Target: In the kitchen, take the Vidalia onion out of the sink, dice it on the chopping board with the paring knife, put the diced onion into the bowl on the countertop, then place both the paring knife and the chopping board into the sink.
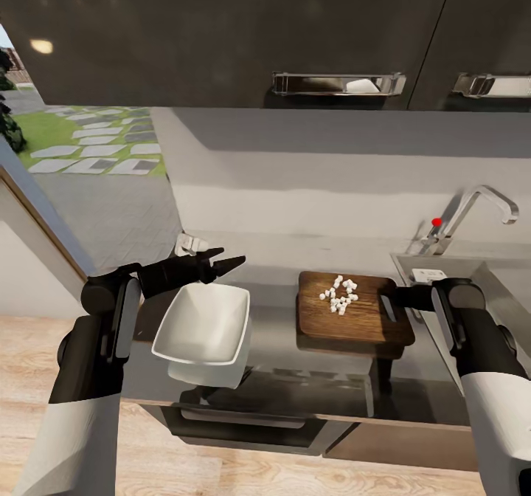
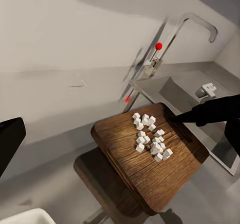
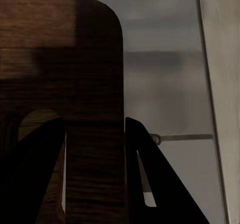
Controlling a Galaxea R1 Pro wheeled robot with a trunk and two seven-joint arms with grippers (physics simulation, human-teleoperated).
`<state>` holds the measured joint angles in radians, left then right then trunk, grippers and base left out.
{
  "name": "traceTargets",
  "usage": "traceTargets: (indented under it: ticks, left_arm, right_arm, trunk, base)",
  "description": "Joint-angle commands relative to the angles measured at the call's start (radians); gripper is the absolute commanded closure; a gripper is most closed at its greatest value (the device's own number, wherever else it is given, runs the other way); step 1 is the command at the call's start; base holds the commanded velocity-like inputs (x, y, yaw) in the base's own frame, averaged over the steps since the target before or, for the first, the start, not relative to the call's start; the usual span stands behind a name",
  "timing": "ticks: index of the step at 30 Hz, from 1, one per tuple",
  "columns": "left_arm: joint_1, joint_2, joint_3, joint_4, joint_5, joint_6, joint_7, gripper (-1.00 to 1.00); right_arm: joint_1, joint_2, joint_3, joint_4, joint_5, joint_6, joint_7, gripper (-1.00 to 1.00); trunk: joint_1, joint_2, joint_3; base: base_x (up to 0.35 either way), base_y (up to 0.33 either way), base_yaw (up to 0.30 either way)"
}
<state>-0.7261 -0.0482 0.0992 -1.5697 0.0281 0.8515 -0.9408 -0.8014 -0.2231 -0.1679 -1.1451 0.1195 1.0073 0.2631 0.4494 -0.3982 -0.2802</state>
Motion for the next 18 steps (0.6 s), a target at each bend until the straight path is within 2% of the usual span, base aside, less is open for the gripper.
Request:
traceTargets:
  ticks: [1,7,18]
  left_arm:
    - [-0.001,-0.001,0.001,0.000,0.003,0.009,-0.003,-1.00]
    - [-0.001,-0.001,0.002,-0.001,0.003,0.009,-0.002,-1.00]
    - [-0.001,-0.001,0.002,-0.001,0.003,0.009,-0.003,-1.00]
  right_arm:
    - [-0.001,0.005,-0.001,-0.001,0.009,0.003,0.010,1.00]
    - [-0.001,0.018,0.000,-0.003,0.009,0.002,0.010,1.00]
    - [-0.001,0.020,0.005,-0.004,0.009,0.001,0.010,1.00]
  trunk:
    - [0.001,-0.002,0.000]
    - [0.001,-0.002,0.008]
    - [0.001,-0.002,0.025]
  base:
    - [0.000,0.000,0.000]
    - [0.000,0.000,0.000]
    - [0.000,0.000,0.000]
